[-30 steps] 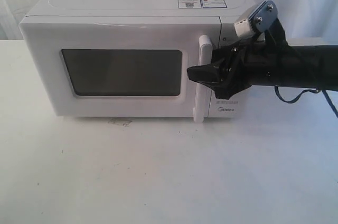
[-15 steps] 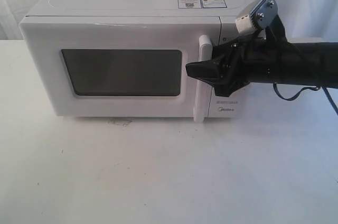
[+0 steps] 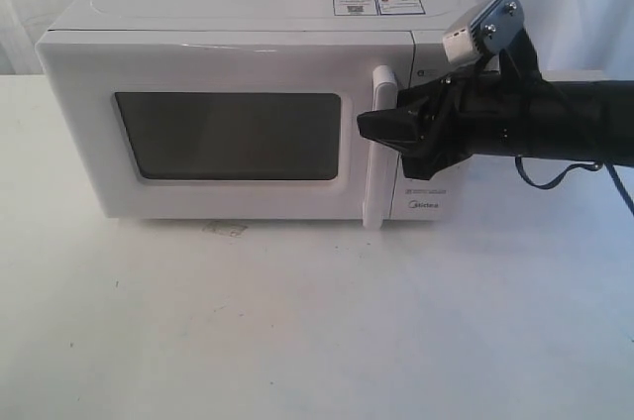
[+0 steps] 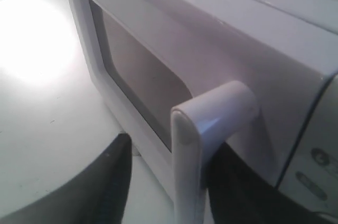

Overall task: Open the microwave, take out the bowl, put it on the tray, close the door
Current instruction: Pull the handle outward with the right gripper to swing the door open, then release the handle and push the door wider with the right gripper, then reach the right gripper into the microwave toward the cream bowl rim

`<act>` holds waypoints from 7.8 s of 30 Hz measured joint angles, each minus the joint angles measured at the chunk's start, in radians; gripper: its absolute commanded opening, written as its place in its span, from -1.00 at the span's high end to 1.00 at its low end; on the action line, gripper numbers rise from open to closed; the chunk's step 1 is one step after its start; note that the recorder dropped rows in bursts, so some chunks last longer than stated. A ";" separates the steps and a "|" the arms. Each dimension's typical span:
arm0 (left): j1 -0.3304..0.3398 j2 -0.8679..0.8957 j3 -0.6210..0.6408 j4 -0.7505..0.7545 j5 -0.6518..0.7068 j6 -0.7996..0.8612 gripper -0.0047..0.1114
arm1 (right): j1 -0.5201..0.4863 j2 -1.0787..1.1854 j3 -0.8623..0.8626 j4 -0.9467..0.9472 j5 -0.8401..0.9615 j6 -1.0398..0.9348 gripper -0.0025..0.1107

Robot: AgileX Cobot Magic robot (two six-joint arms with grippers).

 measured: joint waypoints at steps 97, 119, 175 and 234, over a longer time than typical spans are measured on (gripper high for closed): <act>0.000 0.000 0.000 0.000 0.000 0.000 0.92 | 0.062 -0.055 -0.051 -0.370 0.146 0.397 0.06; 0.000 0.000 0.000 0.000 0.000 0.000 0.92 | 0.076 -0.461 -0.059 -0.775 -0.129 1.080 0.96; 0.000 0.000 0.000 0.000 0.000 0.000 0.92 | 0.404 -0.200 0.017 -0.241 -0.084 0.588 0.96; 0.000 0.000 0.000 0.000 0.000 0.000 0.92 | 0.945 0.079 -0.059 -0.361 -1.240 0.002 0.94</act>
